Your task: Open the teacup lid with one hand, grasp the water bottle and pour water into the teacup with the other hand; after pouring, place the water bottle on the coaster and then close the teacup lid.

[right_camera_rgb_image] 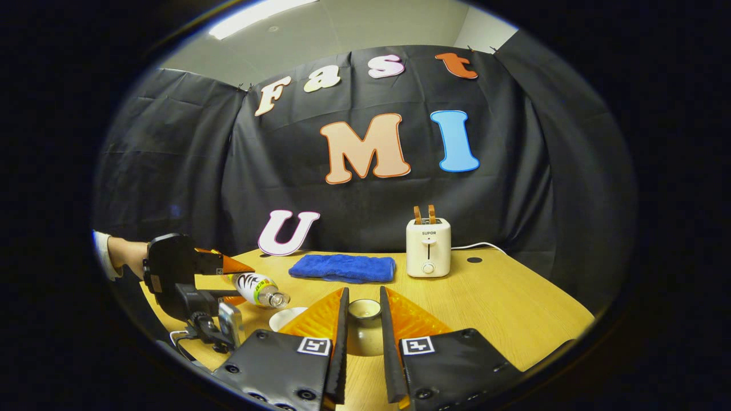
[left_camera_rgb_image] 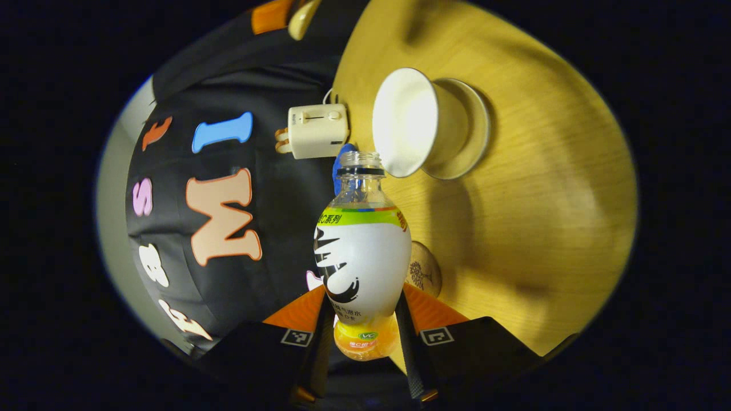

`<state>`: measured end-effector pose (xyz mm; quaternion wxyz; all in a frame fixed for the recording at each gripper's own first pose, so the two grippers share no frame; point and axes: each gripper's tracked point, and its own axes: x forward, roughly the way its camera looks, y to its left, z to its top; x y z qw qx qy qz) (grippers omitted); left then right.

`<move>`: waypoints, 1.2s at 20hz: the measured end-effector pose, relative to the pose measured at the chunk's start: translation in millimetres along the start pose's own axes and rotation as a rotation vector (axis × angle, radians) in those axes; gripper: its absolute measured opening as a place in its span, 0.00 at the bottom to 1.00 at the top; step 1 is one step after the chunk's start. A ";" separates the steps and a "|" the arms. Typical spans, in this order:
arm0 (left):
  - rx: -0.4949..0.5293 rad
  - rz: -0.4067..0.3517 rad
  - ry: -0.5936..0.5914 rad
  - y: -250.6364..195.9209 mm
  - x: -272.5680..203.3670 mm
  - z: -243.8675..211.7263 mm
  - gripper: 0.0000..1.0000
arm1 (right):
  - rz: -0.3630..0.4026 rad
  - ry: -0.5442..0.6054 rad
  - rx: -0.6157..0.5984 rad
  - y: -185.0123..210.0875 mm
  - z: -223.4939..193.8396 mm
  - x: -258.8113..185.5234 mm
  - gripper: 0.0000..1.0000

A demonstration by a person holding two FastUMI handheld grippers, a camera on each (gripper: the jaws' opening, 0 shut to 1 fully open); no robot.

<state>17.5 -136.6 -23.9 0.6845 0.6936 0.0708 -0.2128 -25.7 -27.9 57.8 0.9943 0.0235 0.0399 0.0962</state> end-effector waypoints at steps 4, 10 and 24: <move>-0.250 -0.028 -0.050 -3.6 2.4 11.3 0.53 | -0.004 0.000 0.006 -1.6 0.4 1.2 0.31; -0.595 -0.027 -0.136 5.6 2.6 25.5 0.53 | 0.006 0.010 0.004 2.0 -4.3 1.8 0.31; -1.219 0.121 -0.177 60.1 31.5 -4.9 0.52 | 0.002 0.038 -0.006 2.9 -16.0 7.2 0.31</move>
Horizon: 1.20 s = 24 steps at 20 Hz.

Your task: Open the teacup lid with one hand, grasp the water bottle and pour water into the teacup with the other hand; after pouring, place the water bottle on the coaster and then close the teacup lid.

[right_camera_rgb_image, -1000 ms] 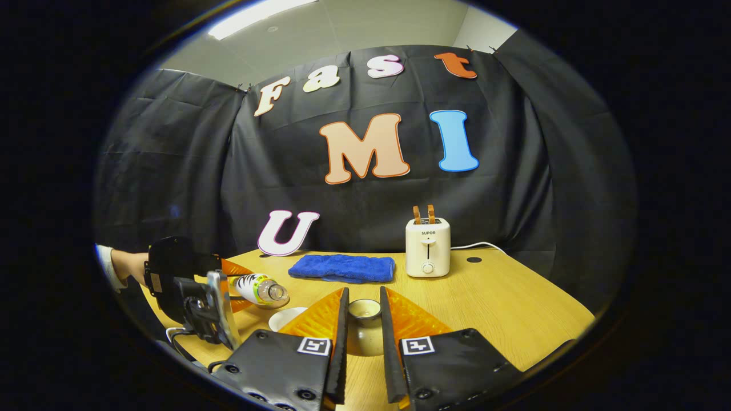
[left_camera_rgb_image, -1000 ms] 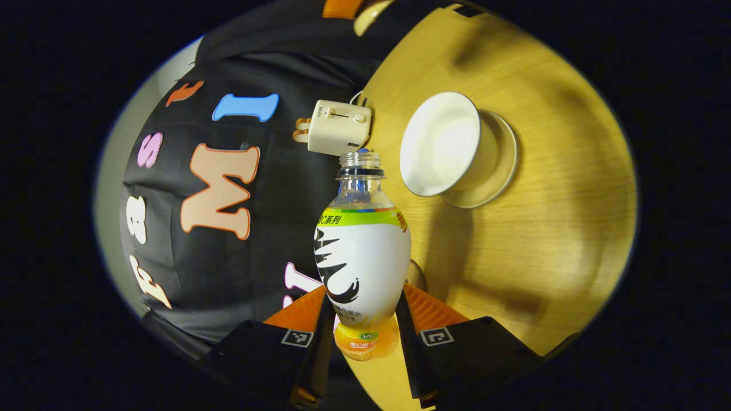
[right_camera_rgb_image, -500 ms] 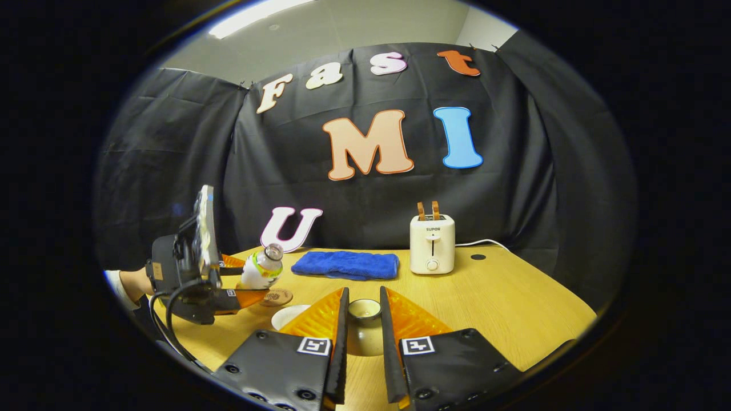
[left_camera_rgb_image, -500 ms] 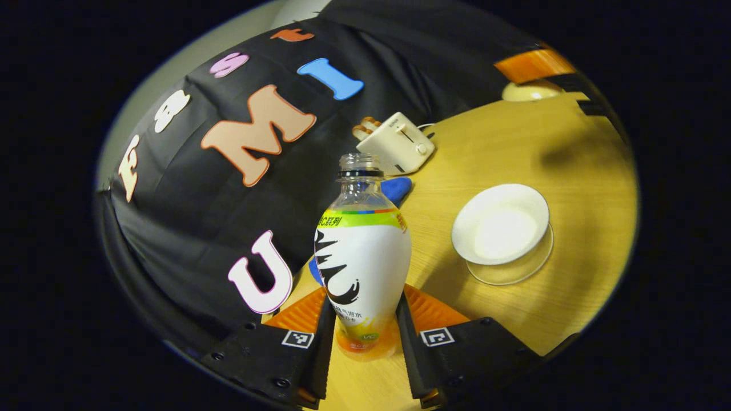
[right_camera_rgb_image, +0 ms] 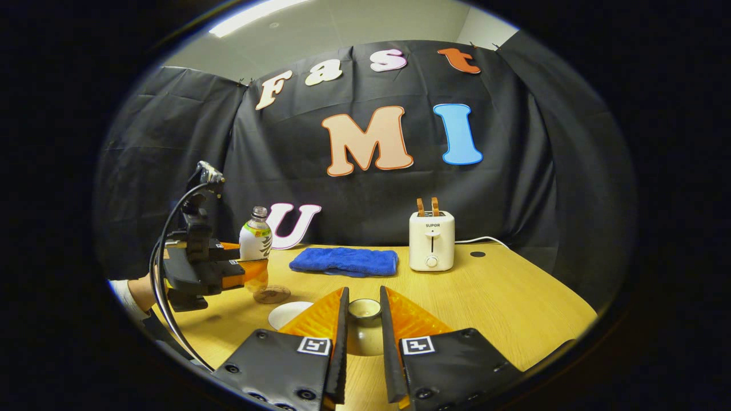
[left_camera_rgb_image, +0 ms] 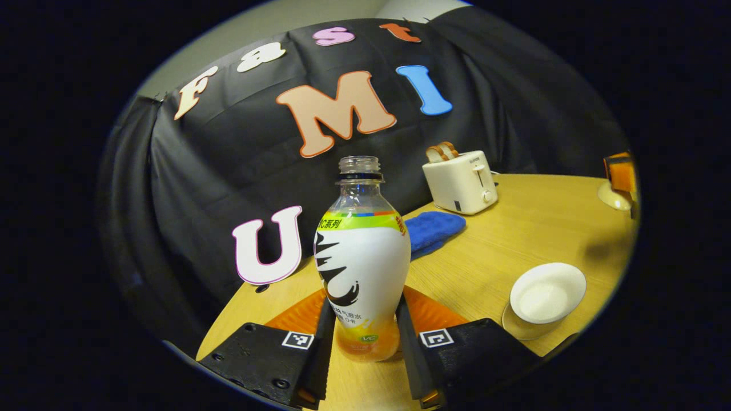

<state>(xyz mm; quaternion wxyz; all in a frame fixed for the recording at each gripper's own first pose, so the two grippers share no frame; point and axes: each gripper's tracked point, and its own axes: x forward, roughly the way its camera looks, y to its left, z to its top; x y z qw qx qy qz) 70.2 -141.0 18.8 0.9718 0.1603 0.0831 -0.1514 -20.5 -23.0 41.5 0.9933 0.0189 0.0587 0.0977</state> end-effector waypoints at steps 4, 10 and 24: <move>-0.148 -0.005 -0.052 -2.3 16.0 -2.0 0.52 | -0.003 0.003 0.002 -1.1 -1.4 1.3 0.31; -0.242 0.036 -0.025 4.3 34.6 -24.6 0.53 | -0.010 0.001 -0.004 -4.3 -2.5 3.2 0.29; -0.316 0.082 -0.021 4.9 31.2 -35.9 0.77 | 0.013 0.016 -0.010 8.1 -8.3 5.9 0.31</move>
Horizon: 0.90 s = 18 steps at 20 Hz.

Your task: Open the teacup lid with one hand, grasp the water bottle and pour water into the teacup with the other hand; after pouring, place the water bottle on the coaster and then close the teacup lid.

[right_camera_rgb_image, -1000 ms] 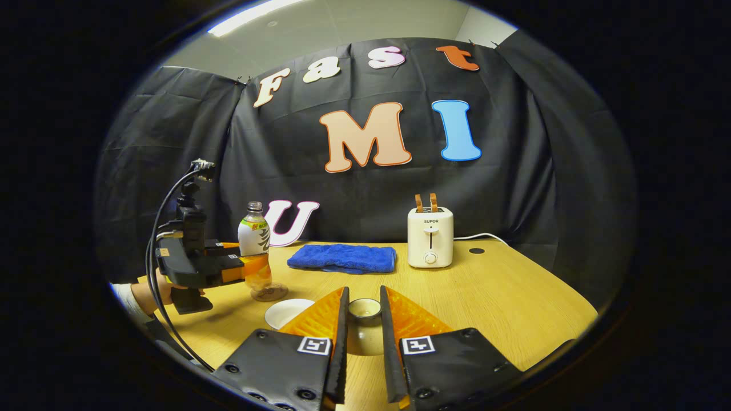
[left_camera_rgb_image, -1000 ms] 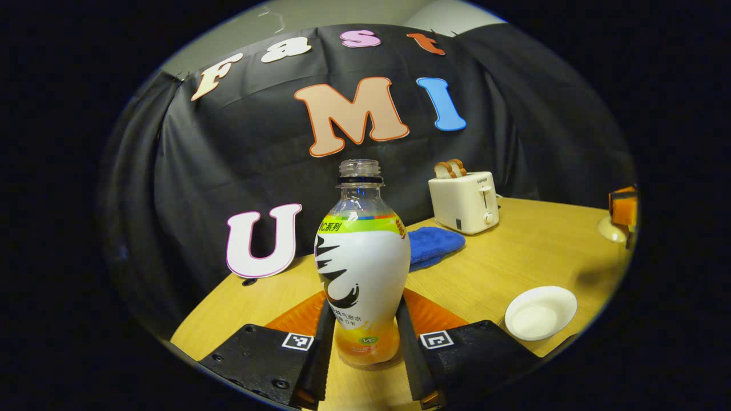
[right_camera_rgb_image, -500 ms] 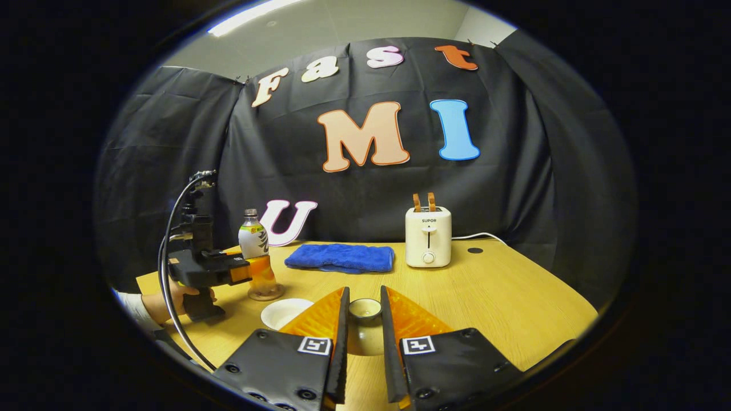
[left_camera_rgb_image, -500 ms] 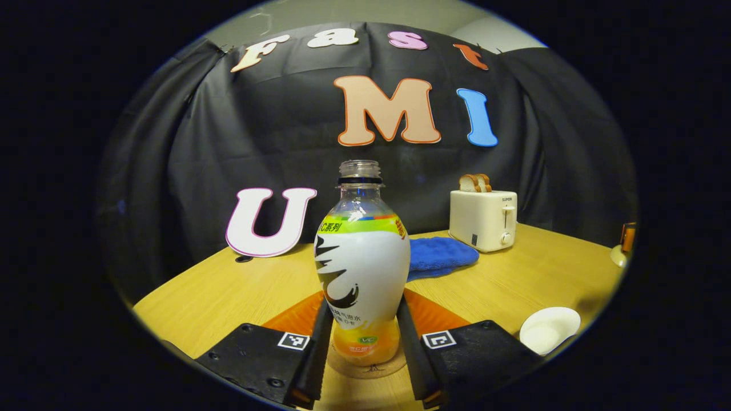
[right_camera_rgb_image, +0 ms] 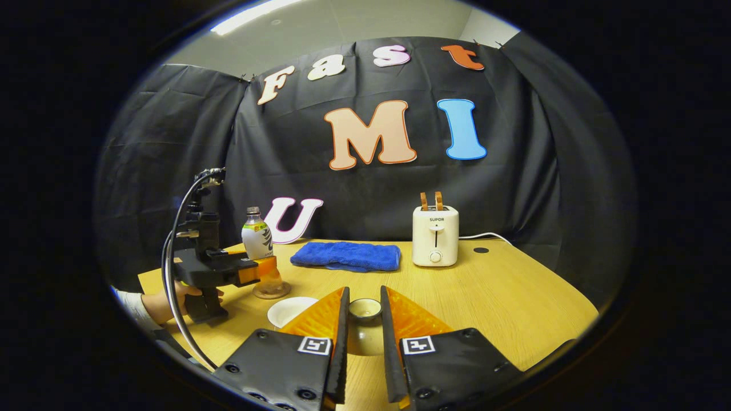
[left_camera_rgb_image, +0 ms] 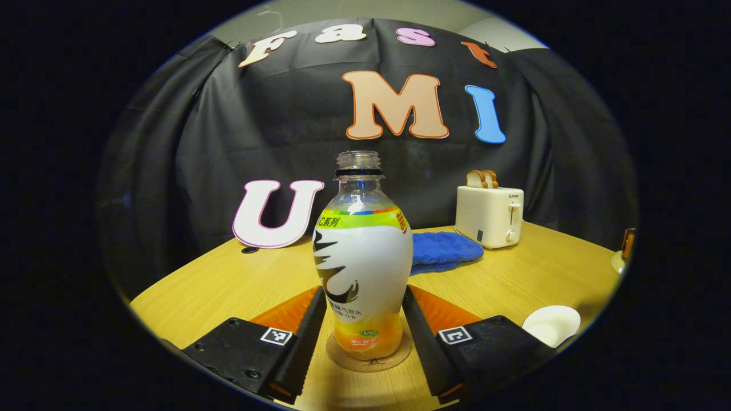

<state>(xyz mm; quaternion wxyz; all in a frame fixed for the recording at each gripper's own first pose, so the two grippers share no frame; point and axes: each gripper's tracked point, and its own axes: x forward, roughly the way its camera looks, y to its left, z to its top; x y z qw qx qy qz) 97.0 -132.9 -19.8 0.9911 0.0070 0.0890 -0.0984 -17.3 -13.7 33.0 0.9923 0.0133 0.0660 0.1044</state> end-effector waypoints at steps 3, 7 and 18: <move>-0.010 0.014 0.007 3.4 -6.2 -2.7 0.89 | 0.016 -0.003 0.017 5.4 0.5 0.7 0.31; -0.030 0.034 -0.043 9.8 -27.4 2.7 0.90 | 0.051 -0.013 0.050 20.6 1.2 3.7 0.29; 0.047 0.074 -0.152 29.6 -86.9 21.3 0.89 | 0.157 0.032 0.045 77.0 -27.3 46.3 0.29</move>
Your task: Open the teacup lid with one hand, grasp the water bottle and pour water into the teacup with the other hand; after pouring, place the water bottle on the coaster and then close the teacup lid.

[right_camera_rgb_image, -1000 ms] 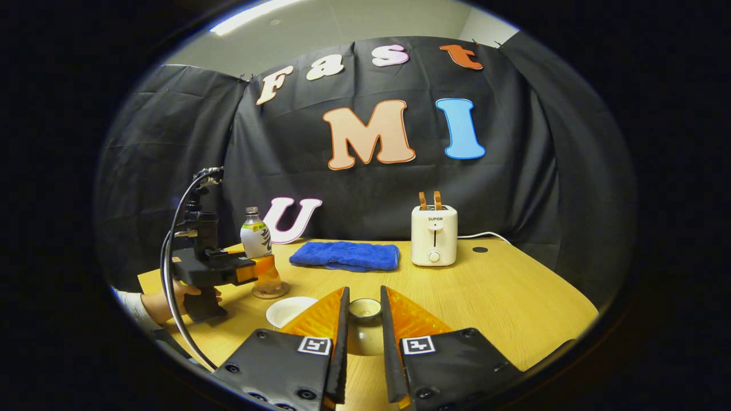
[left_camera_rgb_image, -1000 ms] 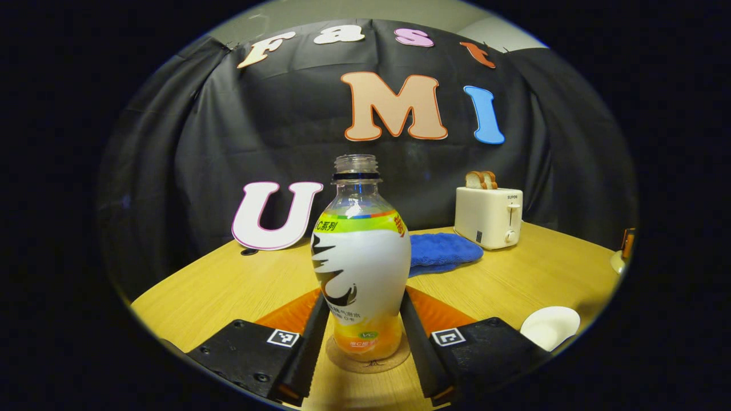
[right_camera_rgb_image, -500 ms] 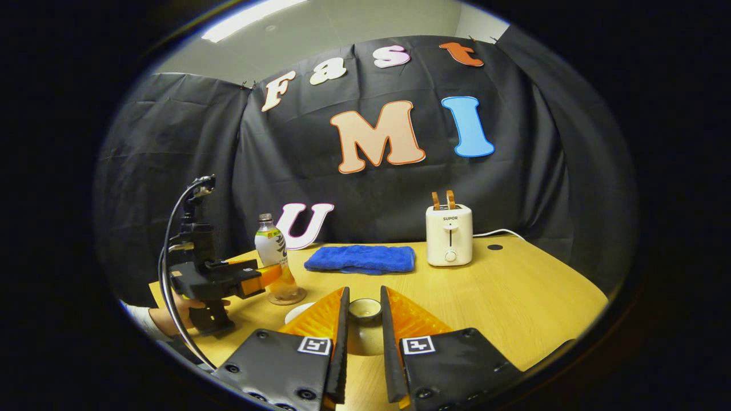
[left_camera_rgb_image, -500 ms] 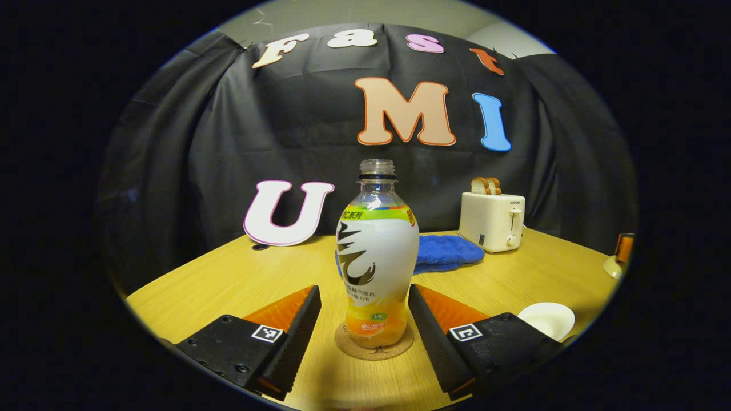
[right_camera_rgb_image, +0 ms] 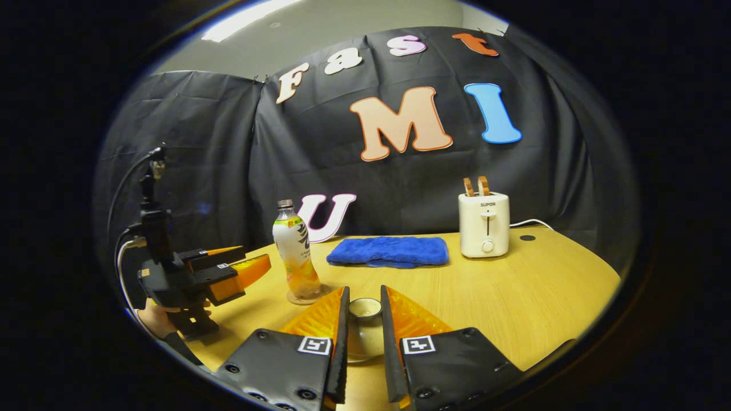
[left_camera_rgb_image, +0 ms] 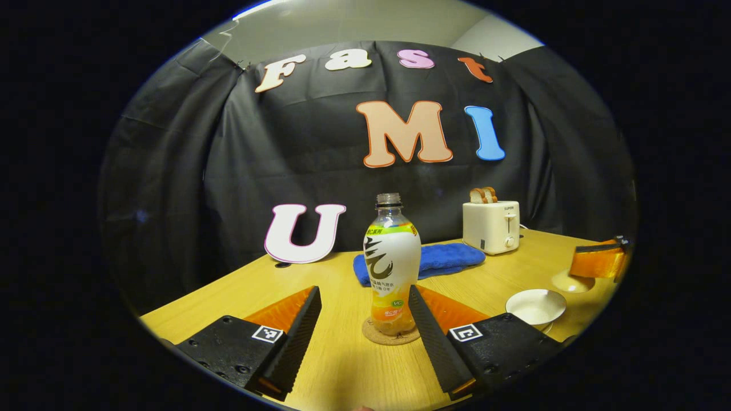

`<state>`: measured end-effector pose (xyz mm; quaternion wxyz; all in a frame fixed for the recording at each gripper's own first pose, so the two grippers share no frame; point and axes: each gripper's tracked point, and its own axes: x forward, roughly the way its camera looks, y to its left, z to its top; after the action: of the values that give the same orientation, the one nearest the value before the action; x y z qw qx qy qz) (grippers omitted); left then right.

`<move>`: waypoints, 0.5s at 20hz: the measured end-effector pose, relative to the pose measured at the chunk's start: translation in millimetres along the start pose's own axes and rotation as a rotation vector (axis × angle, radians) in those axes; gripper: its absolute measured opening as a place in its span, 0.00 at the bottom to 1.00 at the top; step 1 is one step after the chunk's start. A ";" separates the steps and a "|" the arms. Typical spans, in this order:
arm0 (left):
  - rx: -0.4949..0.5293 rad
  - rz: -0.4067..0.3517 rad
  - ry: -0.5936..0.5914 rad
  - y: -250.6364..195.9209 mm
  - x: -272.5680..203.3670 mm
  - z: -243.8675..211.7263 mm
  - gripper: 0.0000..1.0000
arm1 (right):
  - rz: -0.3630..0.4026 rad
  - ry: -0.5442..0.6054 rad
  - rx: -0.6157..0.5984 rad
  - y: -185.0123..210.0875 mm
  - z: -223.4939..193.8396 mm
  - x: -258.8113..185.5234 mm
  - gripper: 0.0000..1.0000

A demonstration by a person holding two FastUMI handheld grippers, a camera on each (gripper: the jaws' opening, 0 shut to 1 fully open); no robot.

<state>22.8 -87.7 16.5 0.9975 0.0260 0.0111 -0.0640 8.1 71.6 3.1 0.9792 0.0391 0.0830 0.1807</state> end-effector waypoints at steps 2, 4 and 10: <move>-0.002 -0.008 -0.008 -0.4 -6.3 -1.8 0.89 | 0.008 -0.001 -0.016 8.9 -0.3 7.6 0.31; -0.005 -0.014 -0.003 2.1 -10.4 -5.9 0.89 | 0.010 -0.002 -0.029 15.3 -3.6 13.7 0.29; -0.002 -0.001 0.003 15.4 -20.0 -14.1 0.89 | -0.011 0.031 -0.038 19.3 -14.4 30.8 0.33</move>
<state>4.6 -69.2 3.7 0.9975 0.0249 0.0125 -0.0645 27.2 101.4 -13.5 0.9794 0.0174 0.0952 0.1773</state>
